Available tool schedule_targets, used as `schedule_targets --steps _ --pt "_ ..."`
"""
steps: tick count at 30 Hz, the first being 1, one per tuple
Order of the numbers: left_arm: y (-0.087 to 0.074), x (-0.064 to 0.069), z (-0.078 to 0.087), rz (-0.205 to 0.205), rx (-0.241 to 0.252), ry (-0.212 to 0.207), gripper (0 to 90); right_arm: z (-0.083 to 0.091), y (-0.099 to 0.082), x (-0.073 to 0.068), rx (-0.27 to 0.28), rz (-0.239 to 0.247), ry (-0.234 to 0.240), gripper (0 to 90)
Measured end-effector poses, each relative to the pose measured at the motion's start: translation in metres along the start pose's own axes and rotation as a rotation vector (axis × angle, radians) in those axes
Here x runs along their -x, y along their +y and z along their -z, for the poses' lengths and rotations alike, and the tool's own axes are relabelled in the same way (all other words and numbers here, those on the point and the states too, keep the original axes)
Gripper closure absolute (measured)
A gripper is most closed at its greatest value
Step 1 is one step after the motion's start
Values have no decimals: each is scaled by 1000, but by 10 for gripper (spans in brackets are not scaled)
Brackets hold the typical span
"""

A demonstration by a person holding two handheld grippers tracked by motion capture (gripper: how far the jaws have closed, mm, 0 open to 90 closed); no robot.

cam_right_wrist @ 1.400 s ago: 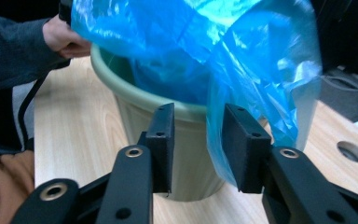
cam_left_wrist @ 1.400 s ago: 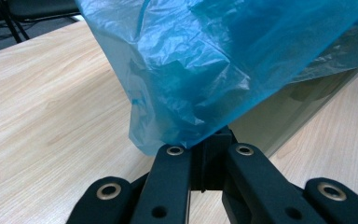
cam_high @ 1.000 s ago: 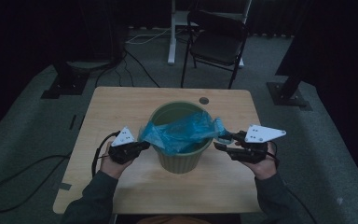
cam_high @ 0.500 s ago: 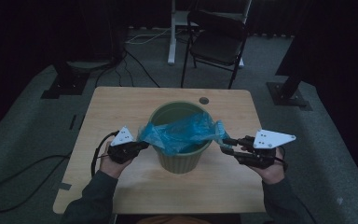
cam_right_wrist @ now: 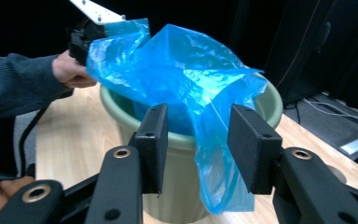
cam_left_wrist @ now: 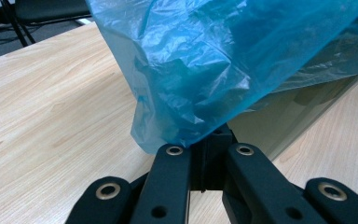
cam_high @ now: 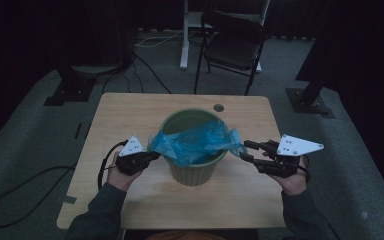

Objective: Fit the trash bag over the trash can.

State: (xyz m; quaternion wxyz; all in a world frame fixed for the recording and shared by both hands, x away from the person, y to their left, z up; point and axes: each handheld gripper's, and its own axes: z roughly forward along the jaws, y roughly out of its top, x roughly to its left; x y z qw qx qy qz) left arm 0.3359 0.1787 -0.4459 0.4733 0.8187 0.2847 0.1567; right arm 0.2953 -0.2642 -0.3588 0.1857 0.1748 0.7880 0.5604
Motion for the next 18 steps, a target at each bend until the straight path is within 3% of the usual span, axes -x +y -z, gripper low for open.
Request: schedule_targets --steps 9,15,18 --pt "-1 -1 1 -1 2 3 899 -11 9 4 -1 9 -59 545" --pt "0 -1 1 -3 -1 2 899 -19 11 6 -17 15 -35 549" --pt "0 0 1 -3 0 3 899 -24 11 8 -27 11 -32 595"
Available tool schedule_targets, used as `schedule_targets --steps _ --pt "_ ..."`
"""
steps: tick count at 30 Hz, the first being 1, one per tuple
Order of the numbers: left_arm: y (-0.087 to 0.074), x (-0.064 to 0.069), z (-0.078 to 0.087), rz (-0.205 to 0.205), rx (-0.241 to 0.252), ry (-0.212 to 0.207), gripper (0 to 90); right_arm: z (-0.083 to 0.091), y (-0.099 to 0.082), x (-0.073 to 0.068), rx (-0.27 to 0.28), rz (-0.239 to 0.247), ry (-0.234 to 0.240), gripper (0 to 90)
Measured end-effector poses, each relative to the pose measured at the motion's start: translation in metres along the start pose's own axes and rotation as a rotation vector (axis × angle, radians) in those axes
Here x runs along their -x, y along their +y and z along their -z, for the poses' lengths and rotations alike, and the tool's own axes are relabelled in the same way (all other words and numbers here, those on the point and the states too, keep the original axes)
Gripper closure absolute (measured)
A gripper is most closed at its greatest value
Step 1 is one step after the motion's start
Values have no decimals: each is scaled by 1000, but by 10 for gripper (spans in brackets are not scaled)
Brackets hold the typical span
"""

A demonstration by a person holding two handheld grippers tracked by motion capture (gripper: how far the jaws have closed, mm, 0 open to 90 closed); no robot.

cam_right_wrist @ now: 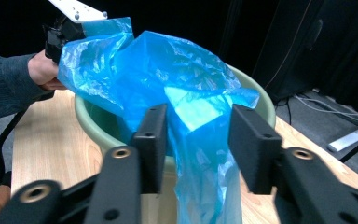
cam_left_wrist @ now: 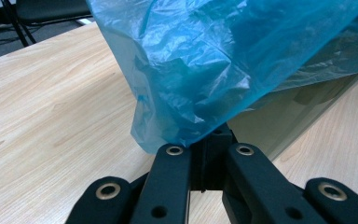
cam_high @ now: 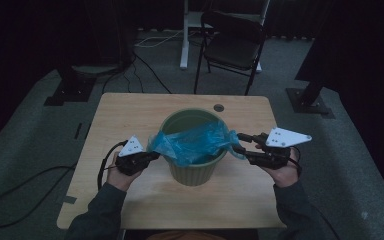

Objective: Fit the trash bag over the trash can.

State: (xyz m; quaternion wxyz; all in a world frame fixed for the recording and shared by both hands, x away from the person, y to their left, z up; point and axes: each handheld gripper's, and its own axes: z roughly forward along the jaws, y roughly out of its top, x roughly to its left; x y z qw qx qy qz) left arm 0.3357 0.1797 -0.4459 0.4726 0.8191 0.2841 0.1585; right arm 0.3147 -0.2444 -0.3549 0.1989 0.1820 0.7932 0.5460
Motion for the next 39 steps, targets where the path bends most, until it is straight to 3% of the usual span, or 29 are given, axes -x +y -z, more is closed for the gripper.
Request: schedule_targets --steps 1,3,4,9,25,29,33,34,39 --pt "0 0 0 0 0 0 900 0 0 0 0 0 0 595" --pt "-1 -1 0 1 -2 3 900 -7 0 4 -15 -6 1 774" --pt "-1 -1 0 1 -3 4 900 -8 0 6 -18 -13 5 809" --pt "-1 -1 0 2 -1 9 900 -15 -3 19 -43 -67 -21 895" --pt "-3 -6 5 4 2 29 900 -39 -20 65 -145 -228 -109 900" --pt "-5 -9 11 12 16 48 900 -44 -25 79 -174 -291 -161 900" --pt "-5 -13 15 22 29 61 900 -46 -28 85 -197 -321 -193 900" --pt "-4 -13 16 23 32 69 900 -50 -30 87 -227 -336 -213 900" --pt "-4 -12 16 22 36 69 898 -50 -29 85 -231 -342 -195 859"
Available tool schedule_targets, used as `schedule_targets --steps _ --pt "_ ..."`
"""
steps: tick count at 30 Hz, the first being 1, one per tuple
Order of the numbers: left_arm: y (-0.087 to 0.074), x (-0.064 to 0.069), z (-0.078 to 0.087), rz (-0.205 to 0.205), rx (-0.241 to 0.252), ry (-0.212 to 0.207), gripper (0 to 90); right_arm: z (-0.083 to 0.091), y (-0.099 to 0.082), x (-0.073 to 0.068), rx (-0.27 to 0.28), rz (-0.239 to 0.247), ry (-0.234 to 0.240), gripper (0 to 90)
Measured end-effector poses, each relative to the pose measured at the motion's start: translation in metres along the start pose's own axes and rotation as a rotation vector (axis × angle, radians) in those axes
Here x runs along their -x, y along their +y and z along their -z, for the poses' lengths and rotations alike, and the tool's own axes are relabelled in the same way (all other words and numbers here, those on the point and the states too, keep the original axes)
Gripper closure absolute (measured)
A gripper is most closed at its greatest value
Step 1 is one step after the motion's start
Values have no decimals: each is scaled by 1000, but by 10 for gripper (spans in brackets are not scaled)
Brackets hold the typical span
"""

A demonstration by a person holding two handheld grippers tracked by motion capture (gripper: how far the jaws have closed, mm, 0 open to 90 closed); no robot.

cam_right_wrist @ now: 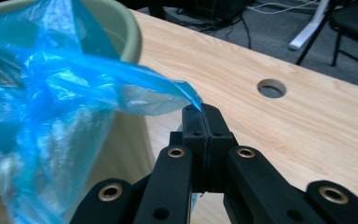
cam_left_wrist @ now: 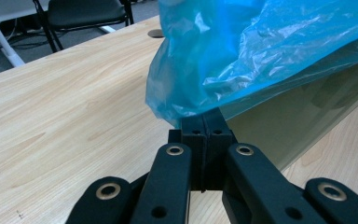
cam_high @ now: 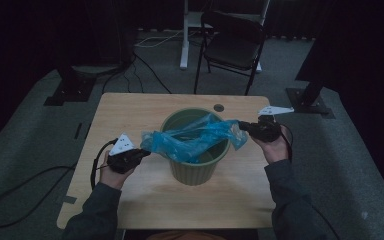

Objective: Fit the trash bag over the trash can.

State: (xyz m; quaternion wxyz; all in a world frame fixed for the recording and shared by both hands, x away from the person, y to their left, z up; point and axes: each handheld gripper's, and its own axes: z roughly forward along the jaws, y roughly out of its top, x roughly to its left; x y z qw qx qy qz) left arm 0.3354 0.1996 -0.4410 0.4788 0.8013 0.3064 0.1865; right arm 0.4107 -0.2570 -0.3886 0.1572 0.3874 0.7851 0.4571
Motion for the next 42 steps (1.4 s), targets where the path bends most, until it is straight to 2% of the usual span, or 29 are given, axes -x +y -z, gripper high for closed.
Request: schedule_targets --steps 1,3,4,6,10,14,16,17,18,19,20,21,22,25,28,32,34,37,42 --pt "1 1 0 -5 3 -3 898 2 0 -2 6 7 6 807" --pt "2 3 -1 -10 7 -5 889 19 5 -11 51 43 2 669" --pt "2 3 -1 -10 7 -5 889 19 5 -11 51 43 2 669" --pt "4 4 -1 -14 10 -7 889 32 8 -15 81 54 -7 623" --pt "4 5 0 -16 13 -6 887 41 8 -18 103 57 9 619" --pt "5 5 0 -13 16 -5 885 51 6 -31 123 88 23 617" --pt "5 5 0 -13 16 -6 885 53 5 -34 126 92 30 631" --pt "5 6 0 -13 17 -6 885 55 5 -36 133 98 50 671" --pt "5 6 0 -15 17 -6 885 56 4 -43 129 114 103 727" --pt "5 6 0 -15 17 -7 885 56 4 -43 129 114 103 727" --pt "5 6 0 -17 17 -6 885 54 3 -50 105 136 136 761" --pt "5 6 0 -17 17 -6 885 54 3 -50 105 136 136 761" --pt "5 6 0 -19 17 -7 885 49 2 -57 89 159 156 771" --pt "5 7 0 -20 18 -7 885 47 2 -59 80 165 159 771" --pt "6 8 1 -19 21 -10 885 31 -1 -63 33 177 137 711" --pt "6 8 1 -21 20 -12 885 28 -2 -61 32 168 144 722" --pt "6 8 1 -21 20 -12 885 29 -3 -58 28 145 166 813" --pt "6 9 0 -25 19 -16 886 29 -4 -55 -1 136 153 889" --pt "7 10 0 -28 18 -19 887 27 -9 -55 -14 134 161 900"
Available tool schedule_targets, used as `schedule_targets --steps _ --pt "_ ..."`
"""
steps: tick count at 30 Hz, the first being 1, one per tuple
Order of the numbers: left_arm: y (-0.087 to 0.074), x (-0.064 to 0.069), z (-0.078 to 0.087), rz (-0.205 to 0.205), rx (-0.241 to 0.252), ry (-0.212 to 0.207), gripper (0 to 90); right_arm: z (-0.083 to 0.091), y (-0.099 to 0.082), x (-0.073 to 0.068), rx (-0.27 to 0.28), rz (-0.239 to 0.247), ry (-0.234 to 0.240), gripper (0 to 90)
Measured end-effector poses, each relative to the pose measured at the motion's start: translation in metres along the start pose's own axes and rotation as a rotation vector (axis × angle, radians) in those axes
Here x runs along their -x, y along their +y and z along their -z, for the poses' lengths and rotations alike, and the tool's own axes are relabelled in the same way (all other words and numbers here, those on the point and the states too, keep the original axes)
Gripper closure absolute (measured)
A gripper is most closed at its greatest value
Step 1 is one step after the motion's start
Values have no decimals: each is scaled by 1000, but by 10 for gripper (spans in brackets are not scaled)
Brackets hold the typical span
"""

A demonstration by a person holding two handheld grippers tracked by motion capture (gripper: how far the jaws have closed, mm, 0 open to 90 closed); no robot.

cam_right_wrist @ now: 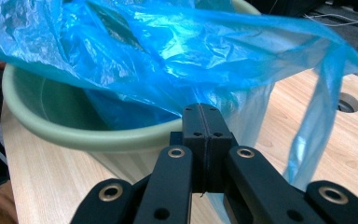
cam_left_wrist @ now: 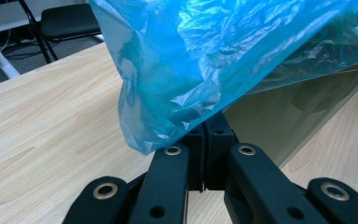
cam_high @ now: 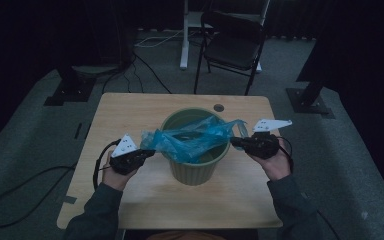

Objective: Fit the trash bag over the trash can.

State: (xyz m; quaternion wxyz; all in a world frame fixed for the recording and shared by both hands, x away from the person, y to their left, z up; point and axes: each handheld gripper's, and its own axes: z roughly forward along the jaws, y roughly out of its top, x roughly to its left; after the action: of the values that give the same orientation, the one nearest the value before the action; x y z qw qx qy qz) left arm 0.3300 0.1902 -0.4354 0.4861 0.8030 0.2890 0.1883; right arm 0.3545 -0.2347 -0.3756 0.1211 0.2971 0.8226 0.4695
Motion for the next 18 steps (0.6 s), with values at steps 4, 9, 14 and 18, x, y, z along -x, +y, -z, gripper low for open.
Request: schedule_targets --steps 4,9,14,18 --pt "0 1 -1 -3 -3 -5 887 3 -5 -3 -12 8 29 900" --pt "-1 3 1 -1 -2 -8 882 5 -14 -6 -13 -6 74 900" --pt "-1 7 9 0 11 -4 779 6 -18 -8 -5 -14 93 900" --pt "-1 11 17 6 30 -9 679 6 -18 -9 0 -14 99 900"
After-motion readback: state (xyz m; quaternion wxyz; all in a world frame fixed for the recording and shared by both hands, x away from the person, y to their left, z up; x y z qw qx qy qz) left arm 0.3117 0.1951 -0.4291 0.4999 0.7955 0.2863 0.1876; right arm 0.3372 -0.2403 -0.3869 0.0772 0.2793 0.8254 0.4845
